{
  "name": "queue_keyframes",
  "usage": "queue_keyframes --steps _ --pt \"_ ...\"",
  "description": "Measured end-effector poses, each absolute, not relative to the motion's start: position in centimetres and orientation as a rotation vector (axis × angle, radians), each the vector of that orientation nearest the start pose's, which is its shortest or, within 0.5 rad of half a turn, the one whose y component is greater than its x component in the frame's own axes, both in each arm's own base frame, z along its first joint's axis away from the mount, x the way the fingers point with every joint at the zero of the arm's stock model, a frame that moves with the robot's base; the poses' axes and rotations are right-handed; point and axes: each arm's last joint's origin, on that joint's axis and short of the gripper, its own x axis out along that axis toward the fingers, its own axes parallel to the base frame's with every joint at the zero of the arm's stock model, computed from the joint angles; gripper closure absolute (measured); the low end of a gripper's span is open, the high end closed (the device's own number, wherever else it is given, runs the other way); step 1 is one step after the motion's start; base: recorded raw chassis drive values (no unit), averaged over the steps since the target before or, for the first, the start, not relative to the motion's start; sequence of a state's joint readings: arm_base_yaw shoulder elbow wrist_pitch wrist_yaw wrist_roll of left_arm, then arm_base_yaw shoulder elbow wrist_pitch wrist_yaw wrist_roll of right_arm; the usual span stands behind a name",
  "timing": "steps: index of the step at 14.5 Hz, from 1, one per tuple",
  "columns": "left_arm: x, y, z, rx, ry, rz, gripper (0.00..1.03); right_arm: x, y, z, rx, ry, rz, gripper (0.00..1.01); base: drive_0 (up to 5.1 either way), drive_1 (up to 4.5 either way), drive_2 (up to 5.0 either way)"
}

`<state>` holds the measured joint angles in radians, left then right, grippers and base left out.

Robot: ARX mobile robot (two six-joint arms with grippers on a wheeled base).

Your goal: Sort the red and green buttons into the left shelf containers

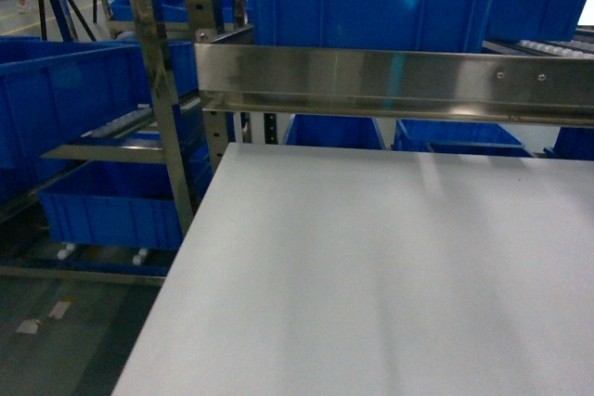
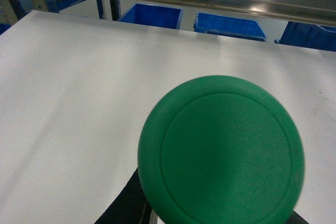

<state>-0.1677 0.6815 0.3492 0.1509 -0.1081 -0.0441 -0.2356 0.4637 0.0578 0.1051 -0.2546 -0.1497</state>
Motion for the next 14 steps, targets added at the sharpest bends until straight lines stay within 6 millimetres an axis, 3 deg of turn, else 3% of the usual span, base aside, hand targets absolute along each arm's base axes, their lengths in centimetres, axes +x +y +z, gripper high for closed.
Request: queue_keyframes --steps 14 --pt "15.93 -2.39 22.96 -0.02 0.177 -0.057 0.74 12.25 -2.19 15.08 -0.075 0.294 0.041 0.75 -5.0 2.4 2.4"
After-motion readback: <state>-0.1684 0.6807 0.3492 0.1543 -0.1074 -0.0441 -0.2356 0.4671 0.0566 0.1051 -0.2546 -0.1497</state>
